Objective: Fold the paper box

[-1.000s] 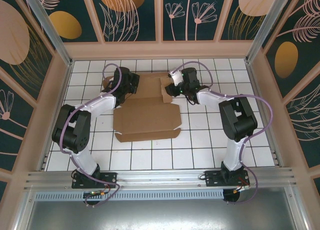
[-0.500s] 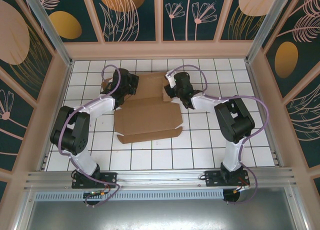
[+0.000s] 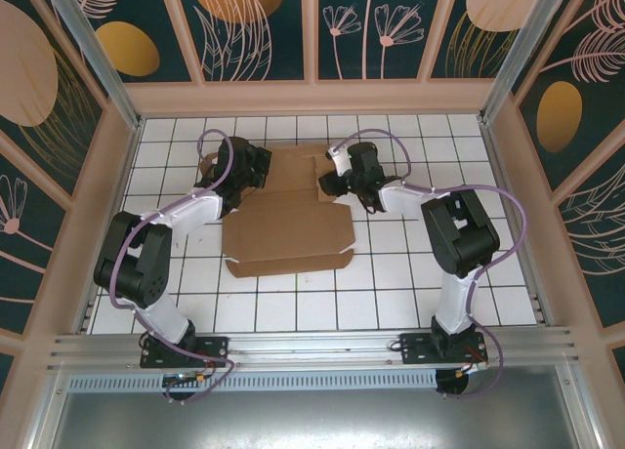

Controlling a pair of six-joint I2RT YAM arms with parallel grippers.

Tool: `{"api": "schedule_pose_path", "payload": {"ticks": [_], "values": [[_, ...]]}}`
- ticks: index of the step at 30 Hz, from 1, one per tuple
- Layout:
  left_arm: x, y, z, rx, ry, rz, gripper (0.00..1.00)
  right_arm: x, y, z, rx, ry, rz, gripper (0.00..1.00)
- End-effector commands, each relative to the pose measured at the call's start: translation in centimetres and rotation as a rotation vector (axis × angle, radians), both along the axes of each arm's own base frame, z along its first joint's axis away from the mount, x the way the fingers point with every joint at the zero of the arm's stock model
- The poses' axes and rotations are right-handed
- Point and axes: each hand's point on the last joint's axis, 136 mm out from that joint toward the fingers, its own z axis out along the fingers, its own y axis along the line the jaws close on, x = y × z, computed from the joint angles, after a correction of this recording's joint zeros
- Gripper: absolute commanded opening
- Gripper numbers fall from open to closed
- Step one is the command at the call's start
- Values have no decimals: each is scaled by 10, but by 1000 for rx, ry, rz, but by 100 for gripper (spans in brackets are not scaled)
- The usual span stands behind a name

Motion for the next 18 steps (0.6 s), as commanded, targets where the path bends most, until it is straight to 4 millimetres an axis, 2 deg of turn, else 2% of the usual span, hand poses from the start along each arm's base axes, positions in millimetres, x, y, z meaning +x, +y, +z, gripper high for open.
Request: {"api": "schedule_pose_path", "payload": {"ticks": [1,2,3,4,6,8,14,18], "values": [[-17,-10,-16,19,56,-76,0,-21,1,-31,-8,119,52,56],[-17,-10,-15,21,53,-75,0,-24,3,-30,1,119,71,58],[-17,-10,-14,22,51,-75,0,-27,4,-29,12,114,85,67],[-17,-9,-13,21,47,-76,0,-30,5,-26,22,104,93,71],[-16,-8,-13,22,46,-74,0,-31,5,-20,38,88,104,71],[-16,-8,-13,23,45,-75,0,-27,2,-18,38,73,91,70],[-16,-8,-11,25,39,-82,0,-17,-3,-35,-25,103,62,66],[-16,-6,-12,27,41,-78,0,-8,-13,-41,-85,87,-13,53]]}}
